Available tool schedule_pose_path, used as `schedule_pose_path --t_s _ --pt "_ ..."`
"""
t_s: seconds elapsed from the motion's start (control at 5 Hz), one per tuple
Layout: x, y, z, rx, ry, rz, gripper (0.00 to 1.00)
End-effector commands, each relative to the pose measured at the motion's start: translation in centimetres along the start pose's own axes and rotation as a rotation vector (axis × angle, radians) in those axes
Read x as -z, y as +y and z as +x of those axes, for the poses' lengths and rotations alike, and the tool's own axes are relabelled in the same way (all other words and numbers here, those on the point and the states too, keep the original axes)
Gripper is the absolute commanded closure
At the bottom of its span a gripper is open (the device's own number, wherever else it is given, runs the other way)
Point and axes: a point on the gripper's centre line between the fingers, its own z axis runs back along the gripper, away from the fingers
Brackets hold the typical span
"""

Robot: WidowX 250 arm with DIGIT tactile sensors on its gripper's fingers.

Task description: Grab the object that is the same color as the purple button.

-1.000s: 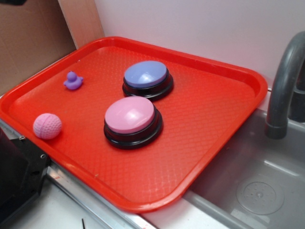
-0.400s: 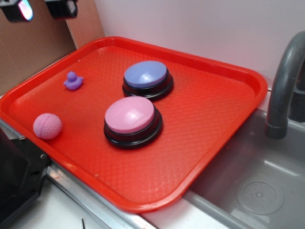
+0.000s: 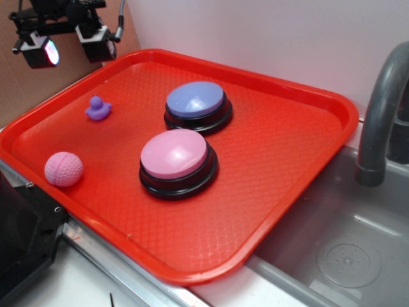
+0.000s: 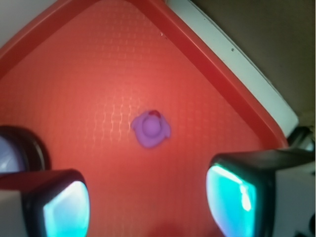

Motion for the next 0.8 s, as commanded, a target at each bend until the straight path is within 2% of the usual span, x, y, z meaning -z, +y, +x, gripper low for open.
schedule_pose_path --t_s 0.0,0.6 --pt "2.9 1.5 1.6 -0.074 -0.011 -0.019 0.0" --pt "7.0 1.6 1.6 -0.064 0.065 -0.004 0.0"
